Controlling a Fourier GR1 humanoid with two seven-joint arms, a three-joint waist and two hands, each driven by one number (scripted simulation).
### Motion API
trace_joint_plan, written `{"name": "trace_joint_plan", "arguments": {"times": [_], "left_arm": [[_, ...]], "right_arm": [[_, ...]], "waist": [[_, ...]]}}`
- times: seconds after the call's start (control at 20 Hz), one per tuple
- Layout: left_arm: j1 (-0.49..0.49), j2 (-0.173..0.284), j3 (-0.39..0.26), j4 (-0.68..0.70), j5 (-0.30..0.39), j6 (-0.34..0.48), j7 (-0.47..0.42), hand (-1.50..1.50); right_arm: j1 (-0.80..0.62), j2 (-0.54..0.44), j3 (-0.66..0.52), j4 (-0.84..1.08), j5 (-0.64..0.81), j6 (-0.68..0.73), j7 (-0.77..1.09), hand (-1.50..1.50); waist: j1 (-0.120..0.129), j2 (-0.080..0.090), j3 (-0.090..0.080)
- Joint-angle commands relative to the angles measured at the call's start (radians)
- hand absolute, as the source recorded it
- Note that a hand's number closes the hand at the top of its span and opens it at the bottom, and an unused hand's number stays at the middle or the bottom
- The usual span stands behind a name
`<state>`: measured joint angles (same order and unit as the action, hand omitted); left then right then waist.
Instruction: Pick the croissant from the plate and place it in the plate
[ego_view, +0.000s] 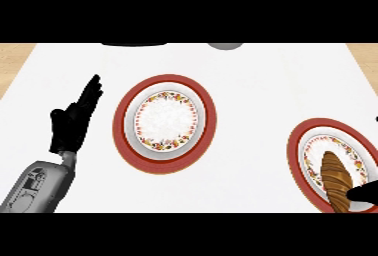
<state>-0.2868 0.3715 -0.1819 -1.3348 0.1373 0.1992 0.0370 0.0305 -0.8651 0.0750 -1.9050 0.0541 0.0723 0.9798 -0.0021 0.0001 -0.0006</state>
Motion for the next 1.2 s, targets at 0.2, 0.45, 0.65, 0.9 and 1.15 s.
{"name": "trace_joint_plan", "arguments": {"times": [0.2,0.45,0.65,0.9,1.15], "left_arm": [[0.025,-0.060,-0.015,-0.066,-0.072,0.027,0.040,0.00],[0.062,-0.031,0.040,-0.107,-0.061,-0.036,0.059,0.00],[0.016,-0.049,0.091,-0.032,-0.082,-0.056,0.020,0.00],[0.097,-0.061,0.083,-0.161,-0.109,-0.057,0.056,0.00],[0.009,-0.093,0.127,-0.018,-0.115,-0.113,0.035,0.00]], "right_arm": [[-0.032,0.083,0.047,0.097,0.051,0.106,0.038,-1.50],[-0.028,0.131,0.036,0.174,0.082,0.166,-0.026,-1.50],[-0.016,0.164,0.013,0.195,0.120,0.203,-0.038,-1.50],[0.041,0.213,0.004,0.292,0.194,0.190,-0.169,-1.50],[-0.020,0.309,0.012,0.386,0.276,0.190,-0.180,-1.50]], "waist": [[0.003,0.000,0.001],[0.004,-0.001,0.001],[-0.001,-0.001,0.000],[0.001,-0.001,0.001],[-0.001,0.001,0.001]]}}
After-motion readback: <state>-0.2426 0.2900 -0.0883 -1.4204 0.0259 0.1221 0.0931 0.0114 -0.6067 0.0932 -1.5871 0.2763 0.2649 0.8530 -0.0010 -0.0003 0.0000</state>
